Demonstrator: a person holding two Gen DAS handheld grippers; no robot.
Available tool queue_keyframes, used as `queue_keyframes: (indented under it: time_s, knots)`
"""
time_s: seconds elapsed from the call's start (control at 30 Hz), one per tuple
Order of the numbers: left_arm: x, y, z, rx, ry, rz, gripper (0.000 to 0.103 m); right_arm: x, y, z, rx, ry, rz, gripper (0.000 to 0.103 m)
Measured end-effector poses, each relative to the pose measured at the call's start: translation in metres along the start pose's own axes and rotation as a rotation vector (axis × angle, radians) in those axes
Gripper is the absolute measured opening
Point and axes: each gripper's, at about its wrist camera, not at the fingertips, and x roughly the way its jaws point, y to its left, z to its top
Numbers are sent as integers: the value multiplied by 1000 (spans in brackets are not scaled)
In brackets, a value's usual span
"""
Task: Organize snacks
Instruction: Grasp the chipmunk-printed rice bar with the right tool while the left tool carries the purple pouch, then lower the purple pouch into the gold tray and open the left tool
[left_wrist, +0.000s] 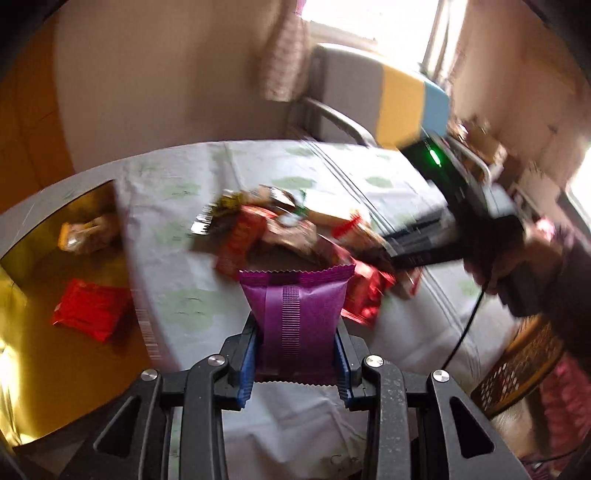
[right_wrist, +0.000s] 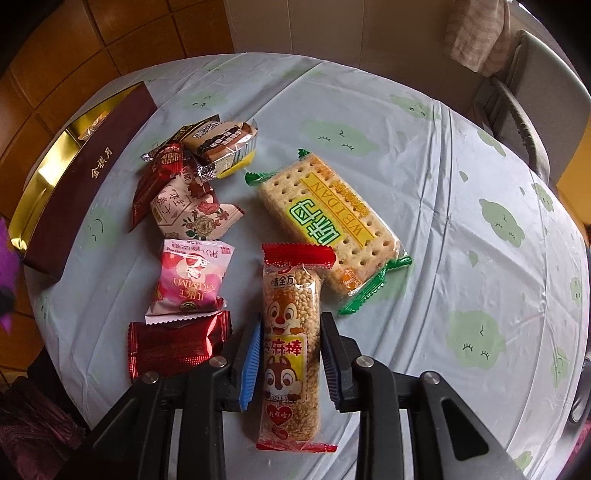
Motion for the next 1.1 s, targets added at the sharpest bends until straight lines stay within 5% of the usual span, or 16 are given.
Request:
queue_keyframes:
  time_s: [0.4,0.6,0.8,1.1]
  knots:
    - [-51,114,-9,-352,-44,195,36,-1,7,0,-31,-12,-48,30]
    - [-56,167,-26,-582,-24,136,36,1,9,-1,-30,-8,-59,30]
    - [-24,157,-25,-582,83,68,36,0,9,0,-27,-6,-62,30]
    - [26,166,-2,-561,247,125,38,1,8,0,-13,-5,-59,30]
